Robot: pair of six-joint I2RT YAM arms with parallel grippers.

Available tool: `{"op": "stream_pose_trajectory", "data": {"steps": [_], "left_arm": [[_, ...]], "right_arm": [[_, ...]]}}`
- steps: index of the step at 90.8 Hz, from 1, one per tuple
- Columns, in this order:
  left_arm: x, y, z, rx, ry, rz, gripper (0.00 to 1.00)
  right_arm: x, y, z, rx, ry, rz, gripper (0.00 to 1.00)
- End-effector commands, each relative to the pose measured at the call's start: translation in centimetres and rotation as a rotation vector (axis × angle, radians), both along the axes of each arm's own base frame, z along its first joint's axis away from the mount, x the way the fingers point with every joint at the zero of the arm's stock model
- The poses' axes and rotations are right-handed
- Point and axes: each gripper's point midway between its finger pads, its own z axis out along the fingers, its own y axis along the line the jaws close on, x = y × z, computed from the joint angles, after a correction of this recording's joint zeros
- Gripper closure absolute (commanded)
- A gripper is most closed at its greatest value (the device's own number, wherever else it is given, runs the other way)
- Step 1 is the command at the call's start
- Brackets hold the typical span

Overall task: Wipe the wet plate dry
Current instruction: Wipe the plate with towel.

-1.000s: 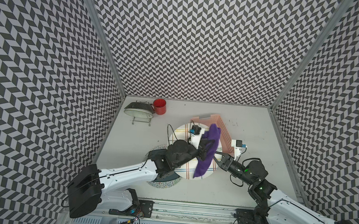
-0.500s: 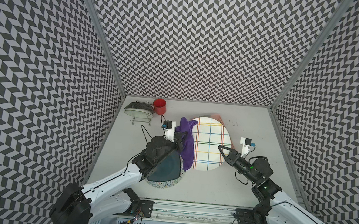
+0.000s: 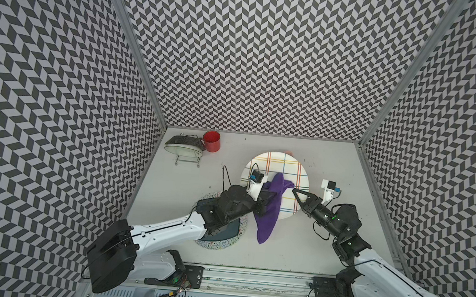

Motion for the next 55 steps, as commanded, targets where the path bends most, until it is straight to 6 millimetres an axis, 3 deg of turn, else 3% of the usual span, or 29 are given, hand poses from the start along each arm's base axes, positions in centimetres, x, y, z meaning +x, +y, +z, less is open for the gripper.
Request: {"op": "stream_pose_trajectory", "data": {"steps": [1, 16, 32, 36, 55], "left_arm": [[0.9, 5.2, -2.6, -0.11, 0.196, 0.067, 1.0], [-1.0, 10.5, 6.1, -0.68, 0.178, -0.124, 1.0], [-6.0, 11.5, 14.1, -1.015, 0.152, -0.468, 1.0], [-7.1, 11.7, 15.6, -1.088, 0.152, -0.546, 1.0], [-9.1, 11.2, 18.8, -1.196, 0.19, -0.668, 1.0]], "right_arm": [[-4.3, -2.4, 13.4, 0.294, -0.401, 0.07, 1.0], [-6.1, -3.4, 14.0, 0.371, -0.443, 0.102, 1.0], [-6.9, -1.0, 13.4, 0.315, -0.444, 0.235, 1.0], [-6.8, -0.3, 12.9, 0.315, -0.428, 0.257, 1.0], [-6.5, 1.6, 11.0, 0.323, -0.392, 0.299, 1.0]]}}
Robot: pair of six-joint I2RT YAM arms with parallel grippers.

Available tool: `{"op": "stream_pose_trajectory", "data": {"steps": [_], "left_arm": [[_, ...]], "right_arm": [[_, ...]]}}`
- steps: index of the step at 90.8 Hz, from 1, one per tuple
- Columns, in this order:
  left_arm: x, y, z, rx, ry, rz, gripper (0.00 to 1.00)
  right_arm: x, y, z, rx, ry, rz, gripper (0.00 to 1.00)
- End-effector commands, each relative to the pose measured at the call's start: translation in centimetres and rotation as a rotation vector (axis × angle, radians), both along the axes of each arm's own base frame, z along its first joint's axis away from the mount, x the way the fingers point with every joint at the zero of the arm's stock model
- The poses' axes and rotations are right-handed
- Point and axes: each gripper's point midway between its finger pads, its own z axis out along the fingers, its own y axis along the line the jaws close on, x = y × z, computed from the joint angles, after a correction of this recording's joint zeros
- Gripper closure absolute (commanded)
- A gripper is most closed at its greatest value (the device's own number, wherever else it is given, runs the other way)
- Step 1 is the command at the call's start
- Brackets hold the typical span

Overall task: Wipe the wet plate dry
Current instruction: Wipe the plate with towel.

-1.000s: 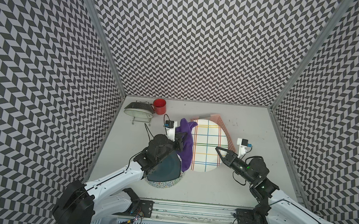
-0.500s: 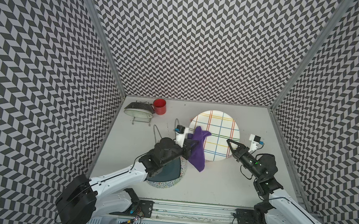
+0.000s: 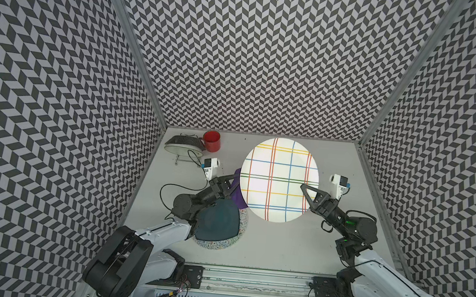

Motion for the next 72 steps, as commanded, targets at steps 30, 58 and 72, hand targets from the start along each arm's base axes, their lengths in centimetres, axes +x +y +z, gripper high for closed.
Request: {"op": "stream_pose_trajectory", "data": {"steps": [30, 58, 72], "left_arm": [[-9.3, -0.9, 7.4, -0.319, -0.185, -0.219, 1.0], [-8.0, 2.9, 11.5, -0.415, -0.234, -0.167, 1.0], [-7.9, 1.0, 12.1, -0.414, -0.204, -0.203, 1.0]], "right_arm": [[-1.3, 2.9, 6.1, 0.1, -0.203, -0.006, 1.0], [-1.7, 1.7, 7.8, -0.012, -0.325, -0.115, 1.0], [-4.8, 3.0, 6.9, 0.065, -0.373, -0.078, 1.0]]}}
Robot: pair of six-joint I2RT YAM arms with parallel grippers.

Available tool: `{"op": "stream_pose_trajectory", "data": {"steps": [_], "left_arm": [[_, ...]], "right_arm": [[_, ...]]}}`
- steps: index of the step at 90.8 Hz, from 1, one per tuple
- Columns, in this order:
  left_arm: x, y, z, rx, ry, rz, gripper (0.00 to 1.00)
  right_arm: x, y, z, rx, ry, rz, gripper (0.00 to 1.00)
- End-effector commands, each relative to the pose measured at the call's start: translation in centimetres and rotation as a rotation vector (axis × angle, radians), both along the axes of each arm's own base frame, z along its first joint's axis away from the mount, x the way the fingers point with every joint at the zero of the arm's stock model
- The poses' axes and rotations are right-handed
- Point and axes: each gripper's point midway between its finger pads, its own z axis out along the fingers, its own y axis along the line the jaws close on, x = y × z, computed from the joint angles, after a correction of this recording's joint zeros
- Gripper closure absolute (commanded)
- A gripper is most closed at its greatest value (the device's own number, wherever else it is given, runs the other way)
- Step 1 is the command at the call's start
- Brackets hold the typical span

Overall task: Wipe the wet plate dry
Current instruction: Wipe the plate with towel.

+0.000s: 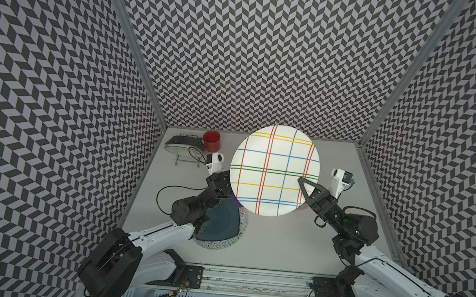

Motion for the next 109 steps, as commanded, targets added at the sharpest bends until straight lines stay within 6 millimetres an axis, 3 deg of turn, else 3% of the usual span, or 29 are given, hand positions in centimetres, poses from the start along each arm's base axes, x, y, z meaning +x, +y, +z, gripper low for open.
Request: {"op": "stream_pose_trajectory", "data": {"steps": [1, 18, 32, 45, 57, 60, 67, 81, 89, 109], "left_arm": [[-4.1, 1.2, 3.6, -0.138, -0.162, -0.062, 1.0], [-7.1, -1.5, 1.2, -0.155, -0.113, -0.19, 1.0], [-8.8, -0.7, -0.8, -0.146, -0.085, -0.161, 1.0], [-8.7, 0.4, -1.6, -0.061, -0.127, -0.016, 1.0], [-5.1, -2.0, -2.8, 0.337, -0.16, 0.344, 1.0], [-4.4, -1.6, -1.9, 0.417, -0.187, 0.472, 1.0], [-2.2, -2.7, -4.4, 0.7, -0.18, 0.641, 1.0], [1.4, -5.9, -8.0, 0.996, -0.186, 0.747, 1.0], [2.8, -5.6, -9.2, 1.071, -0.165, 0.841, 1.0], [5.5, -2.7, -11.3, 1.262, -0.115, 1.054, 1.0]], "right_arm": [[-1.3, 0.6, 0.2, 0.019, -0.08, -0.026, 1.0], [0.7, 0.0, 3.6, 0.103, -0.084, -0.107, 1.0], [3.4, -2.6, 5.8, 0.124, -0.063, -0.237, 1.0], [6.2, -4.9, 4.4, 0.059, 0.031, -0.371, 1.0], [8.2, -4.4, 1.5, -0.139, 0.102, -0.466, 1.0], [8.4, -4.0, 1.0, -0.176, 0.11, -0.458, 1.0], [8.4, -2.9, 0.5, -0.225, 0.107, -0.427, 1.0], [7.6, -1.1, 0.9, -0.224, 0.072, -0.374, 1.0], [7.1, -0.4, 1.1, -0.226, 0.061, -0.353, 1.0], [5.5, 0.4, 1.6, -0.228, 0.024, -0.304, 1.0]]}}
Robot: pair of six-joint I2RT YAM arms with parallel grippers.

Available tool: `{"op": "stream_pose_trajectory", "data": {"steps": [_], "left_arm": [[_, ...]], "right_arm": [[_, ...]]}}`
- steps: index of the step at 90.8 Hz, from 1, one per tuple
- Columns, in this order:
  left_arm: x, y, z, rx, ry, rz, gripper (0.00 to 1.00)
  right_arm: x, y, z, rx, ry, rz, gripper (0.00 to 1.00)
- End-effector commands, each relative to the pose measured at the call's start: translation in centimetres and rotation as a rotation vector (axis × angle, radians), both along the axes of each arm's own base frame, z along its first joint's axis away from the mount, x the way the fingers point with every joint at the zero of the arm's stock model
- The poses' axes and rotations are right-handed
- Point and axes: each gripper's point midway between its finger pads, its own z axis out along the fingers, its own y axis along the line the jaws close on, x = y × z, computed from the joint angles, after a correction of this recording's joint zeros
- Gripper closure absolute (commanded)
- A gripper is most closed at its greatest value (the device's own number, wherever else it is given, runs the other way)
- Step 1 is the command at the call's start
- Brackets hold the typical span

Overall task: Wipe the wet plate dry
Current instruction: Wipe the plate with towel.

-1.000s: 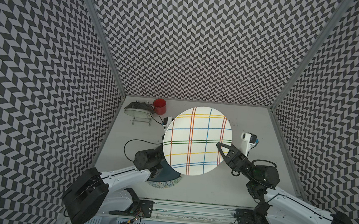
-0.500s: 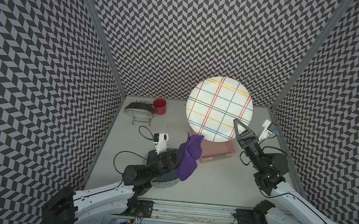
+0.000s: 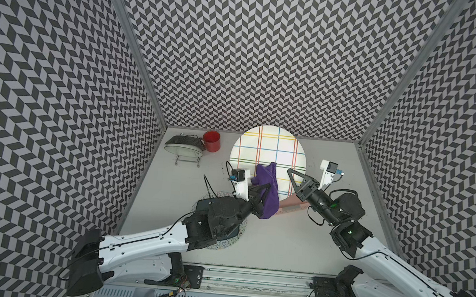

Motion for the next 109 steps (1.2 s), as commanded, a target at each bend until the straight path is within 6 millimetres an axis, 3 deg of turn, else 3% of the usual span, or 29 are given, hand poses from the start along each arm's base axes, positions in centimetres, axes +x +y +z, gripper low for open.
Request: {"op": "stream_pose_trajectory", "data": {"steps": [1, 11, 26, 33, 40, 51, 61, 69, 75, 80, 89, 95, 101, 109], "left_arm": [[1.9, 3.5, 0.1, 0.137, -0.043, 0.201, 1.0], [3.1, 4.0, -0.9, 0.19, -0.02, 0.218, 1.0], [1.3, -3.3, -2.3, 0.243, -0.016, -0.067, 1.0], [1.5, -4.2, -3.6, 0.277, 0.025, -0.048, 1.0], [2.4, -2.3, -4.3, 0.282, 0.053, 0.027, 1.0], [5.2, 3.6, -4.5, 0.215, 0.092, 0.13, 1.0], [7.4, 8.5, -4.0, 0.251, 0.069, 0.232, 1.0], [8.3, 9.6, -3.3, 0.319, 0.054, 0.255, 1.0], [8.3, 8.4, -3.2, 0.341, 0.054, 0.2, 1.0], [7.7, 5.8, -3.6, 0.337, 0.05, 0.107, 1.0], [3.7, -0.8, -3.7, 0.371, -0.061, -0.077, 1.0], [1.5, -3.5, -4.0, 0.411, -0.114, -0.141, 1.0], [1.3, -3.6, -5.1, 0.434, -0.099, -0.145, 1.0], [3.2, -0.4, -6.4, 0.406, -0.03, -0.054, 1.0]], "right_arm": [[-2.3, -0.4, 6.0, 0.103, -0.168, 0.038, 1.0], [-3.3, 0.7, 5.7, 0.107, -0.172, 0.076, 1.0], [-4.2, 2.7, 6.5, 0.151, -0.179, 0.151, 1.0], [-4.2, 2.7, 7.3, 0.169, -0.183, 0.156, 1.0], [-4.1, 2.1, 7.4, 0.192, -0.178, 0.132, 1.0], [-5.4, 0.9, 7.0, 0.209, -0.193, 0.139, 1.0], [-8.8, 2.4, 6.2, 0.169, -0.252, 0.297, 1.0], [-11.2, 4.0, 4.4, 0.183, -0.251, 0.378, 1.0], [-12.2, 5.2, 4.0, 0.174, -0.25, 0.417, 1.0], [-12.3, 5.6, 4.5, 0.178, -0.258, 0.425, 1.0], [-11.3, 4.7, 6.4, 0.234, -0.27, 0.362, 1.0], [-9.8, 3.6, 7.4, 0.24, -0.261, 0.319, 1.0], [-8.8, 1.9, 8.2, 0.265, -0.261, 0.287, 1.0], [-8.1, -0.7, 8.4, 0.298, -0.257, 0.249, 1.0]]}}
